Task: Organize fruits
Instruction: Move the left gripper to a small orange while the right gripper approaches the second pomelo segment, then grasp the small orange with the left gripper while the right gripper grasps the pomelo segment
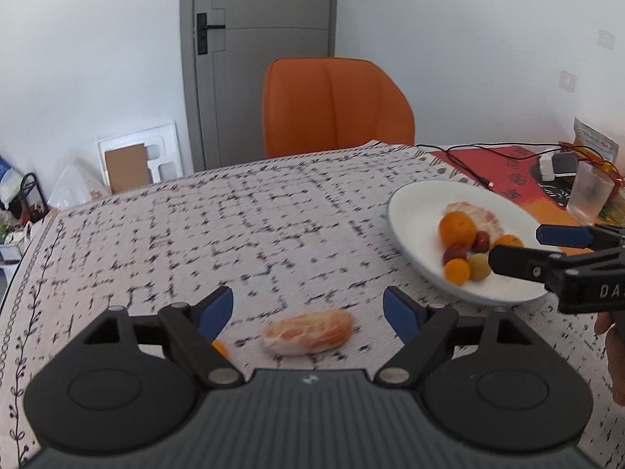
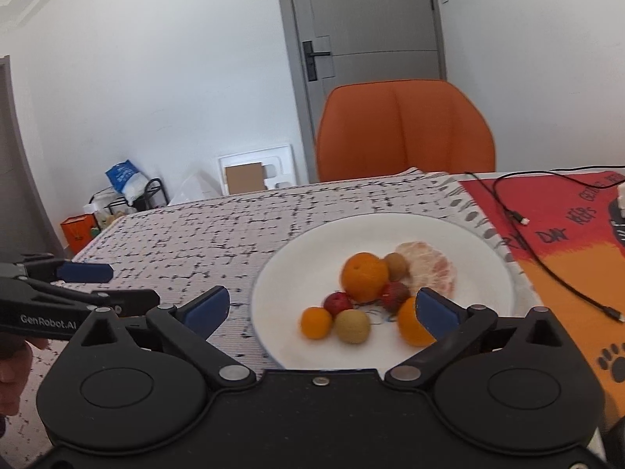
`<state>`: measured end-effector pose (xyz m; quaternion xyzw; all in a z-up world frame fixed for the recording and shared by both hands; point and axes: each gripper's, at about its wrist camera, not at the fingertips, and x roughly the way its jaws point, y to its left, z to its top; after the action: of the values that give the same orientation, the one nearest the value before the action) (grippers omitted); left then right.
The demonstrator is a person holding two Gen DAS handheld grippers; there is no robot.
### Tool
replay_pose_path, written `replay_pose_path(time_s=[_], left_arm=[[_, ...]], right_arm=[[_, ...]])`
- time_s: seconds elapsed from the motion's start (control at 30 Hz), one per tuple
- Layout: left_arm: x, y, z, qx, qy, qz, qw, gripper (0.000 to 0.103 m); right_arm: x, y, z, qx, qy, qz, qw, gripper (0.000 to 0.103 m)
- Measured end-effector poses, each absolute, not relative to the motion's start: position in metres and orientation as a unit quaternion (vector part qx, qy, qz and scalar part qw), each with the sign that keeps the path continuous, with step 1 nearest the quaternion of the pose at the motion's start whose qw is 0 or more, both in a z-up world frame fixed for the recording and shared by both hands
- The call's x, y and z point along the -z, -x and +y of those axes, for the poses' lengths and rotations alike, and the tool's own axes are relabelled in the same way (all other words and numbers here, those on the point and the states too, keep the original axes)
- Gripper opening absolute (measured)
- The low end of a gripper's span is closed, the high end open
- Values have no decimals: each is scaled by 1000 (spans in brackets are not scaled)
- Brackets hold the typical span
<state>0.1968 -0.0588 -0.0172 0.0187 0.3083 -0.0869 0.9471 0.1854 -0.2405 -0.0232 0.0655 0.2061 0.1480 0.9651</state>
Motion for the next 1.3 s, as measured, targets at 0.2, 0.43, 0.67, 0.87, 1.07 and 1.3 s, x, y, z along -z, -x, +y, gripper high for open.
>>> replay_pose_path(time_s=[0.2,0.43,0.67,0.87,1.07,1.3], left_arm=[[25,-192,-41,73,-15,315,946,83],[32,-188,-24,62,-7,320,945,83],[38,-188,-9,51,11,318,947,77],[48,-194,-1,46,29,328,943,54],[57,-198,3,49,31,338,939,22],[55,-188,13,51,42,331,941,20]], right_arm=[[23,-186,-226,-174,-63,214,959,103],[21,-186,-210,-195,-55,214,956,103],[20,-190,-194,-214,-46,218,951,103],[20,-189,-181,-227,-38,221,948,103],[23,-191,-165,-244,-24,230,942,96],[25,-191,-144,-276,-6,246,929,85]])
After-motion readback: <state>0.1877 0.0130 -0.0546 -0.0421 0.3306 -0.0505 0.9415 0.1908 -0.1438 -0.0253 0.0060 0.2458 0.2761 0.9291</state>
